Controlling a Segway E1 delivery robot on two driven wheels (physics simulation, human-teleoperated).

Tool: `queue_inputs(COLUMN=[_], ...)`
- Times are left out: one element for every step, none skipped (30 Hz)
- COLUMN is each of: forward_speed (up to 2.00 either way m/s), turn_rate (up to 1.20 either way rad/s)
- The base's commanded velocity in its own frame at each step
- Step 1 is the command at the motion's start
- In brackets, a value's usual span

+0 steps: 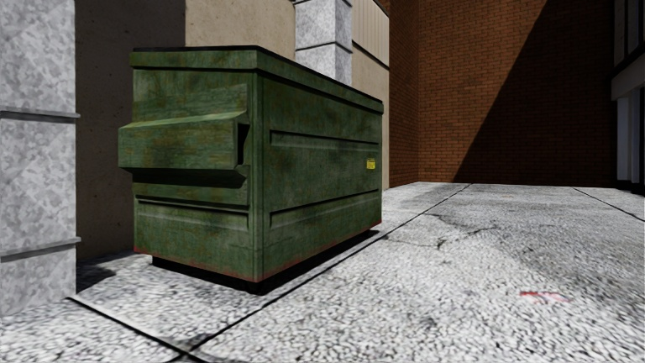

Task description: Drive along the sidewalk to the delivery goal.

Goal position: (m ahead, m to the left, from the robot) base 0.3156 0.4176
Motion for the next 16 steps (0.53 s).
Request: queue_inputs(forward_speed=[0.00,0.00,0.00,0.00,0.00,0.00,0.00,0.00,0.00,0.00,0.00,0.00,0.00,0.00,0.00,0.00], turn_rate=[0.00,0.00,0.00,0.00,0.00,0.00,0.00,0.00,0.00,0.00,0.00,0.00,0.00,0.00,0.00,0.00])
